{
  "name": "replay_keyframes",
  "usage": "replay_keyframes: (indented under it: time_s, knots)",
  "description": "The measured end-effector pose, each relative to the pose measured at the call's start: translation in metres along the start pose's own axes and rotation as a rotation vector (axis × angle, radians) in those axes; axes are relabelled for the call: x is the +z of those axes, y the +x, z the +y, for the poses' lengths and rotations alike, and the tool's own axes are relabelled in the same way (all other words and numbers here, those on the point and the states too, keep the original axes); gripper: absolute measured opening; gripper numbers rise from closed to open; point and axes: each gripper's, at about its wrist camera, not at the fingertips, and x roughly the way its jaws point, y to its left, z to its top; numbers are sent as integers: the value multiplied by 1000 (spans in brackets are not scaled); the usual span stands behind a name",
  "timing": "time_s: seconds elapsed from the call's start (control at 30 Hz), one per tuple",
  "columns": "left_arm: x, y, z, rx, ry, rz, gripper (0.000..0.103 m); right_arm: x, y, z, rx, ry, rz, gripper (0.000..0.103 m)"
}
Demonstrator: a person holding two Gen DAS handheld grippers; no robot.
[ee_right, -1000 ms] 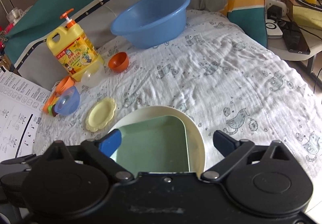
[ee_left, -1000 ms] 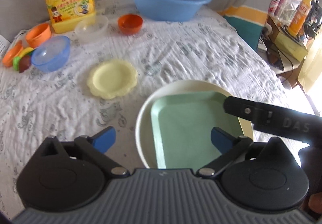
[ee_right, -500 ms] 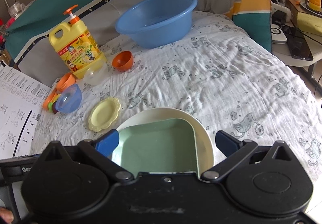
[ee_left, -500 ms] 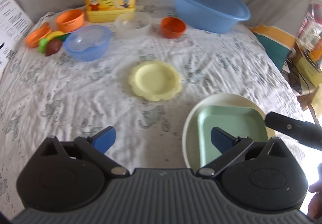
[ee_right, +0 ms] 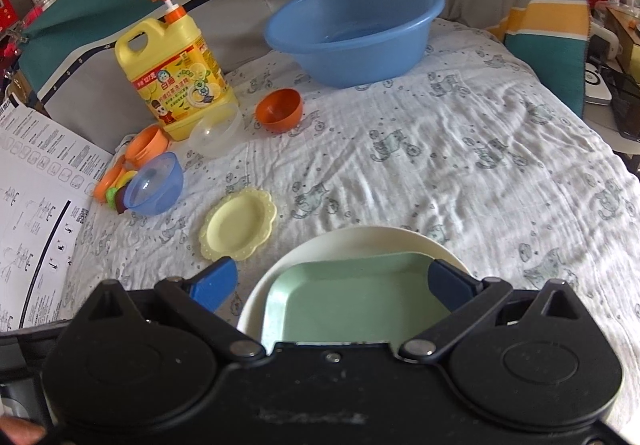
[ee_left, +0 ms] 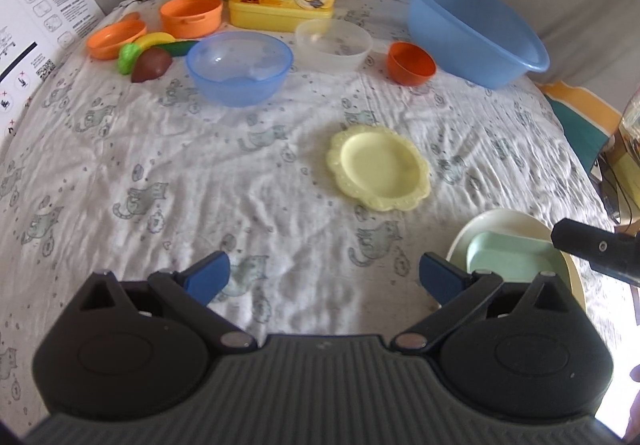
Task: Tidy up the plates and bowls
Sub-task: 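Move both grippers to the yellow flower-edged plate, then close both grippers on the rim of the yellow plate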
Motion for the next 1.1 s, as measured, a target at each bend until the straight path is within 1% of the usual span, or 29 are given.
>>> replay_keyframes:
  time_s: [0.07, 0.17, 0.23, 0.4, 0.47, 0.53, 0.57, 0.63, 0.67, 0.73, 0.77, 0.83, 1.0, 1.03, 1.07, 1.1]
  knots:
    - [2, 4, 5, -7, -1, -7, 103, 5, 6, 6, 5, -15, 5, 103]
    - [8, 7, 9, -27, 18, -52, 103, 15, 19, 16, 14, -34, 2, 103]
    - [16, 12, 8, -15, 41, -66, 103, 23, 30, 21, 26, -31, 6, 103]
    - [38, 36, 10, -10, 24, -33, 103, 41, 64, 31, 64, -11, 49, 102]
    - [44, 46, 9, -9, 29, -24, 103, 45, 79, 35, 79, -8, 69, 96]
    - [48, 56, 6, -16, 34, -11, 101, 48, 93, 36, 100, 5, 90, 85]
    - [50, 61, 5, -22, 37, -5, 98, 50, 100, 36, 101, 9, 99, 83]
    - [52, 70, 1, -30, 45, 8, 94, 50, 112, 37, 94, 5, 111, 75]
    - [52, 74, -1, -32, 49, 13, 90, 50, 116, 38, 94, 2, 117, 72]
    - [53, 81, -5, -38, 57, 25, 81, 50, 125, 39, 102, -7, 130, 59]
    - [53, 82, -7, -30, 67, 15, 79, 50, 127, 40, 106, -11, 132, 57]
    - [54, 83, -11, -36, 83, 9, 75, 51, 134, 40, 111, -14, 138, 47]
    - [53, 84, -18, -58, 112, 0, 61, 52, 143, 41, 141, -9, 146, 39]
    - [53, 83, -20, -60, 115, -3, 55, 51, 143, 42, 146, -10, 145, 37]
    - [52, 83, -20, -62, 115, -5, 45, 50, 143, 44, 151, -15, 147, 35]
    - [52, 83, -20, -63, 111, -7, 39, 48, 144, 46, 158, -18, 149, 32]
